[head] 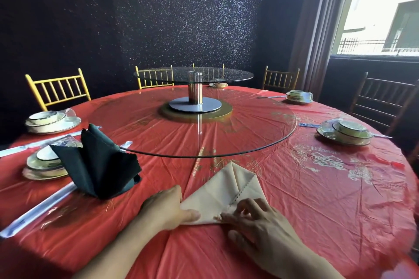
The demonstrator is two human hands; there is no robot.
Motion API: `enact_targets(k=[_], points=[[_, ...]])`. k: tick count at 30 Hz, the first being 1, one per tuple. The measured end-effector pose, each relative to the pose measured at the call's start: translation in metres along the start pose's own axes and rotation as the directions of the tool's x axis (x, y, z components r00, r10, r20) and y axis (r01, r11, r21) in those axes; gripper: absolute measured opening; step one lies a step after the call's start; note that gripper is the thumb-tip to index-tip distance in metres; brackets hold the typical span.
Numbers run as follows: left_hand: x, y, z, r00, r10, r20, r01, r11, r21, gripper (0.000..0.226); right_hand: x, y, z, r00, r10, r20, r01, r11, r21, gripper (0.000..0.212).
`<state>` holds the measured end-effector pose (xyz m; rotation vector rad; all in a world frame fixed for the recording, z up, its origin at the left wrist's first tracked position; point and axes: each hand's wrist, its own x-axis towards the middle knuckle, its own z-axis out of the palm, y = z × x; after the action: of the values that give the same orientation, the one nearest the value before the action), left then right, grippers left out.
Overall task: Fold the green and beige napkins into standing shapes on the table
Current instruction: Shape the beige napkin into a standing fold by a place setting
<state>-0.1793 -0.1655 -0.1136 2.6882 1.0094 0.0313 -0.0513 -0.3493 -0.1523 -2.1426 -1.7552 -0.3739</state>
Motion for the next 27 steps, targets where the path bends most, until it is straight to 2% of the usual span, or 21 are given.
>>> enact_targets(k=[4,8,10,12,14,16,18,21,24,27], points=[[0.003,0.002,-0.004,0.999,0.014,0.043,-0.010,0.996,-0.091,0.039,0.004,0.004,0.001,0.999,0.034,0.038,-0.035,0.998,0.046,0.043],[0.004,0.000,-0.012,0.996,0.042,0.082,-0.040,0.999,-0.018,0.042,0.008,0.008,-0.004,0.984,0.050,0.171,-0.062,0.996,0.070,0.069],[0.005,-0.003,-0.015,0.991,0.056,0.119,-0.033,0.982,-0.187,0.035,0.010,0.009,-0.005,0.981,0.042,0.191,-0.060,0.994,0.091,0.074],[0.004,-0.002,-0.016,0.992,0.061,0.113,0.002,0.871,-0.491,0.026,0.012,0.011,-0.006,0.973,0.040,0.226,-0.068,0.990,0.120,0.078],[0.002,0.005,-0.017,0.995,0.074,0.068,-0.003,0.700,-0.714,0.022,0.015,0.012,-0.009,0.966,0.053,0.252,-0.101,0.978,0.184,0.082],[-0.002,0.019,-0.021,0.992,0.125,0.003,-0.066,0.548,-0.834,0.022,0.019,0.012,-0.017,0.951,0.090,0.296,-0.169,0.953,0.253,0.086],[-0.004,0.039,-0.023,0.980,0.192,-0.059,-0.144,0.464,-0.874,0.023,0.022,0.013,-0.025,0.930,0.129,0.346,-0.242,0.920,0.309,0.088],[-0.004,0.069,-0.016,0.950,0.283,-0.134,-0.254,0.446,-0.858,0.024,0.023,0.014,-0.030,0.920,0.191,0.343,-0.333,0.842,0.425,0.075],[0.000,0.087,-0.006,0.918,0.367,-0.150,-0.311,0.432,-0.846,0.023,0.024,0.016,-0.024,0.906,0.285,0.313,-0.414,0.753,0.512,0.059],[0.002,0.087,0.002,0.896,0.414,-0.162,-0.345,0.416,-0.842,0.029,0.025,0.022,-0.015,0.895,0.338,0.292,-0.444,0.607,0.659,0.039]])
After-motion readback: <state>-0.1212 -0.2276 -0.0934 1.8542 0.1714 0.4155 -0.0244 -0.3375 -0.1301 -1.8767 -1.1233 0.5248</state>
